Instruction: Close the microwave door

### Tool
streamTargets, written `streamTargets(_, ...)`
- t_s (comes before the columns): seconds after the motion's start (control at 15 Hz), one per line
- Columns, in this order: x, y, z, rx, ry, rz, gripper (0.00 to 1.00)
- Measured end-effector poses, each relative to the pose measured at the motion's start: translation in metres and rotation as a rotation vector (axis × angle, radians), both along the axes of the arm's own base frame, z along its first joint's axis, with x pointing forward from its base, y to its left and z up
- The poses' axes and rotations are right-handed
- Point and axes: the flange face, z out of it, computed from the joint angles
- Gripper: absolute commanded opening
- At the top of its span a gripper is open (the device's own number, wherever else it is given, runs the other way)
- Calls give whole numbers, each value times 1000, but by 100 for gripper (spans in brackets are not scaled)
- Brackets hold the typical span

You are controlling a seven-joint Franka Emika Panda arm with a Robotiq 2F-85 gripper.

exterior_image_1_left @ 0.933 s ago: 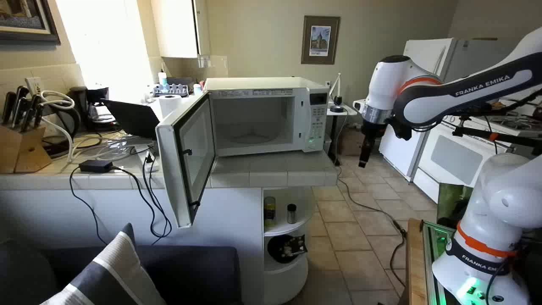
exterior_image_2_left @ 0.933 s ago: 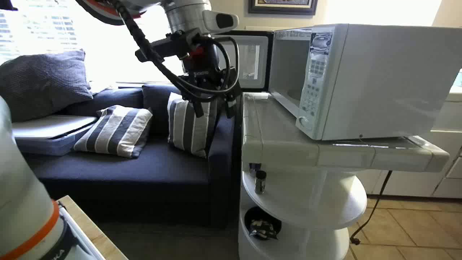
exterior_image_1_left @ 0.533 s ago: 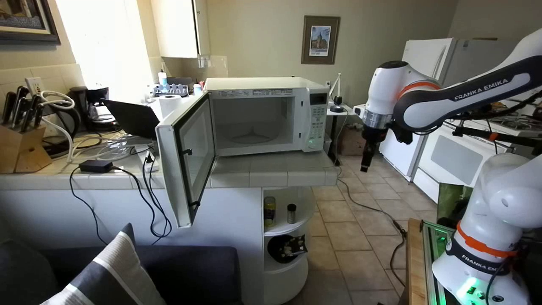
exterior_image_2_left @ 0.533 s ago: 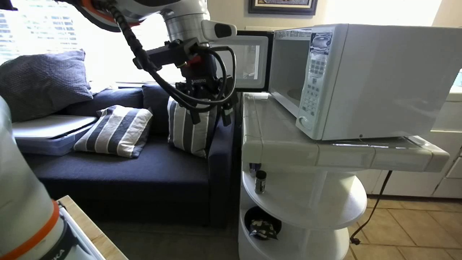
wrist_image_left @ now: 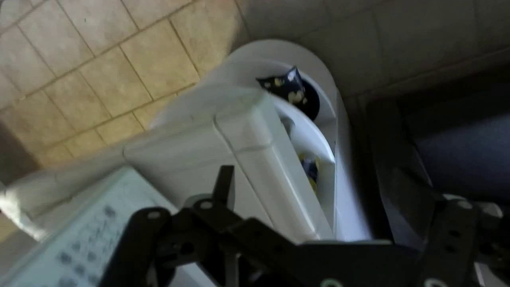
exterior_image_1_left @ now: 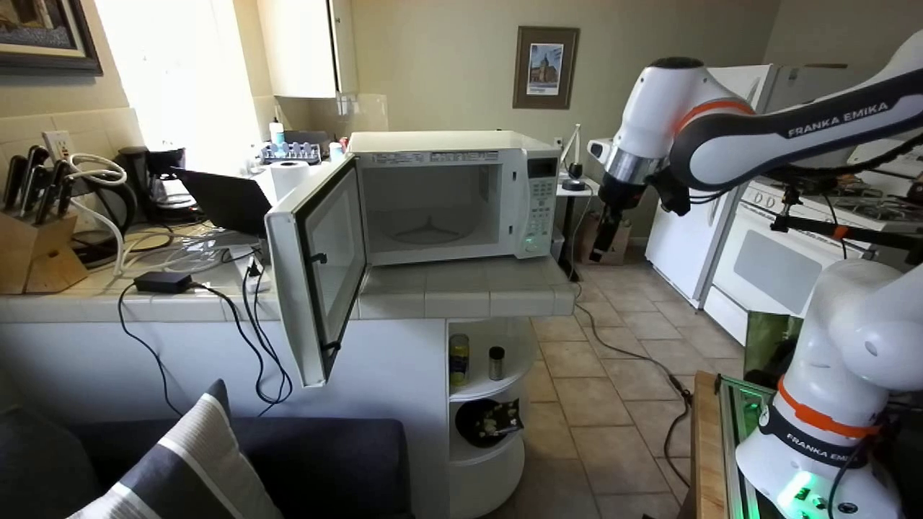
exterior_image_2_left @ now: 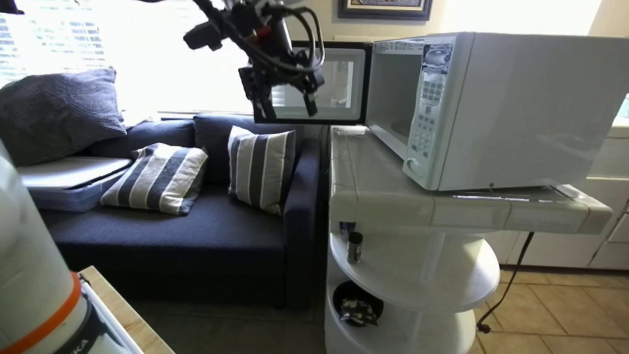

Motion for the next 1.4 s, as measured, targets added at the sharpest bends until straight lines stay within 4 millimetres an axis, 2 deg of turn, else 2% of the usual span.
streamTargets(0.33,32,79,118,41,-211,204,100)
streamTargets(0.47,46,113,155,82,-262,279,100)
streamTargets(0.6,65,148,183,109,-297,342,100)
streamTargets(0.93,116,221,226,162,-354,436,100)
streamTargets(1.33,176,286,254,240,-416,481,100)
streamTargets(1.4,187,295,254,255,-422,484,75)
